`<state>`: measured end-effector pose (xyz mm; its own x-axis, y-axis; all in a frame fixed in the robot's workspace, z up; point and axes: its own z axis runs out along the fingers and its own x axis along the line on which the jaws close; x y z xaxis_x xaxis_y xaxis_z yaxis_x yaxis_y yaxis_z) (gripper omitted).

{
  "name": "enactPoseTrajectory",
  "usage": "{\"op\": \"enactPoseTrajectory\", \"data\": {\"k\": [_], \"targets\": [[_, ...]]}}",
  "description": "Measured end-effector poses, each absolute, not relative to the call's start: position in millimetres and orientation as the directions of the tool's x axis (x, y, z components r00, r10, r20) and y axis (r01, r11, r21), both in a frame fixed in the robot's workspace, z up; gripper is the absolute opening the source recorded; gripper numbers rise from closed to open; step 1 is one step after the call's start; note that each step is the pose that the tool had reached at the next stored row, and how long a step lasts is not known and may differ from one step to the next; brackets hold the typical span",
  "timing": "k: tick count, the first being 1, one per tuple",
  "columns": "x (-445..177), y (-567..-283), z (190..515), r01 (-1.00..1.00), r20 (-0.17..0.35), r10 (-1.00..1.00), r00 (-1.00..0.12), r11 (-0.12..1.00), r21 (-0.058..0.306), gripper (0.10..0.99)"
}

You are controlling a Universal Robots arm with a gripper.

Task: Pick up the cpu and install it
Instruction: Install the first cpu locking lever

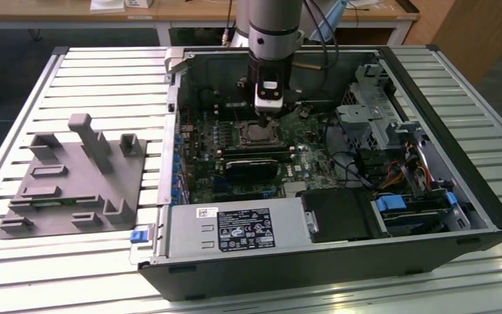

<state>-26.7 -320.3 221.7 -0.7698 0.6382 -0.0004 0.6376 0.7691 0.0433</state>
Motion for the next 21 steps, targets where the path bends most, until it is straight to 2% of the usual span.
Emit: {"op": "enactPoseTrajectory", "data": {"k": [21], "targets": [[-26.7,-320.0,226.3,0.638,-0.001,0.638,-0.770,0.769,0.043,0.106]]}}
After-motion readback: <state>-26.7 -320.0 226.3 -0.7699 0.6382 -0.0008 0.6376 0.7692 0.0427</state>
